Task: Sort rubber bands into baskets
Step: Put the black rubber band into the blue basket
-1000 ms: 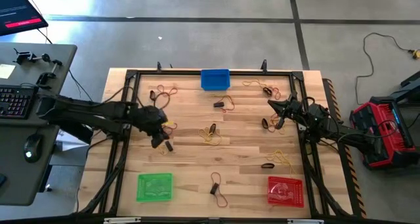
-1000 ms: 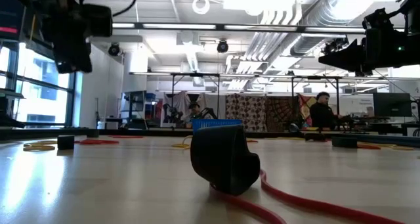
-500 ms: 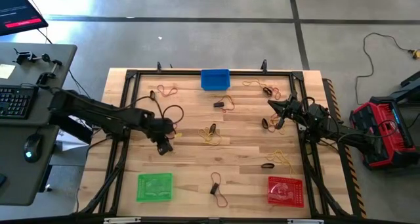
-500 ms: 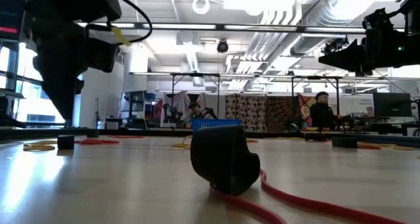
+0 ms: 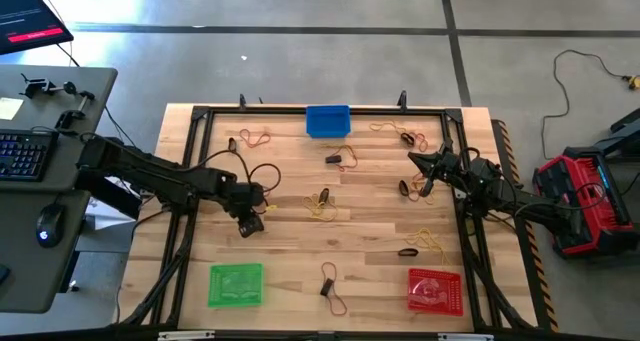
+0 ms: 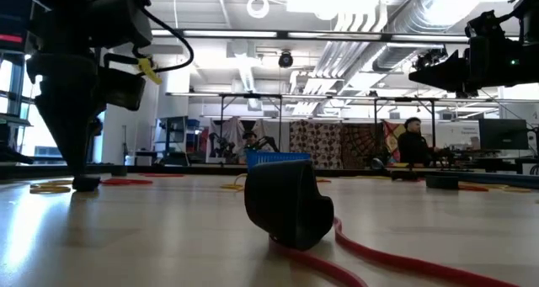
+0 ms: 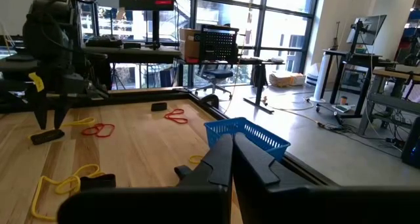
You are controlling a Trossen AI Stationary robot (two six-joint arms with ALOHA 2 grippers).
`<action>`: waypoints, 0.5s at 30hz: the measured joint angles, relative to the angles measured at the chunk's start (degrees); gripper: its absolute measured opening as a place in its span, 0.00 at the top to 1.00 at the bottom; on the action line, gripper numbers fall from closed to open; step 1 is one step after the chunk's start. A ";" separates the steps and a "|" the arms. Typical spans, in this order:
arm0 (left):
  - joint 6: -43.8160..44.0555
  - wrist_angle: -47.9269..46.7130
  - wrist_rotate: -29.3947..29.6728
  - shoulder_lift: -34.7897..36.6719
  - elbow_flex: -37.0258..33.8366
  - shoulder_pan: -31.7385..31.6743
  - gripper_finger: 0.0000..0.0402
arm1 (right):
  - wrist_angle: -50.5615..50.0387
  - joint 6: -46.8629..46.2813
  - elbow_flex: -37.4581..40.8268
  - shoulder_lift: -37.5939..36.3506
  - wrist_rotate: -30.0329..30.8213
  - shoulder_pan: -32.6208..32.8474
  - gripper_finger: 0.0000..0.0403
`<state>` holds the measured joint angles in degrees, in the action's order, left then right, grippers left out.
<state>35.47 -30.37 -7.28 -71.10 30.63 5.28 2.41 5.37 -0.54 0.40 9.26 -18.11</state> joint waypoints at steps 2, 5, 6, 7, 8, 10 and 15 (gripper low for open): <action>-1.16 1.41 0.25 -0.12 0.00 0.00 0.73 | -0.01 -0.02 0.01 0.00 -0.01 0.00 1.00; -2.04 1.82 0.23 -1.05 0.02 0.00 0.73 | -0.02 -0.02 0.01 0.00 0.00 0.00 1.00; -2.15 1.73 0.23 -1.51 0.02 0.00 0.73 | -0.02 -0.02 0.00 0.00 0.00 0.00 1.00; -2.17 1.68 0.25 -2.03 0.02 0.00 0.73 | -0.01 -0.01 0.01 0.00 -0.01 -0.01 1.00; -2.13 1.83 0.24 -2.65 0.02 0.00 0.73 | -0.01 -0.02 0.02 0.01 -0.01 -0.01 1.00; -1.80 2.45 0.34 -3.83 0.02 -0.04 0.73 | -0.01 0.00 0.01 0.00 -0.02 -0.01 1.00; -1.67 4.70 0.25 -6.26 0.17 -0.04 0.73 | -0.02 0.00 0.02 0.00 -0.02 0.00 1.00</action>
<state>33.80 -25.68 -7.03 -77.35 30.81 5.23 2.39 5.37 -0.51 0.40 9.23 -18.11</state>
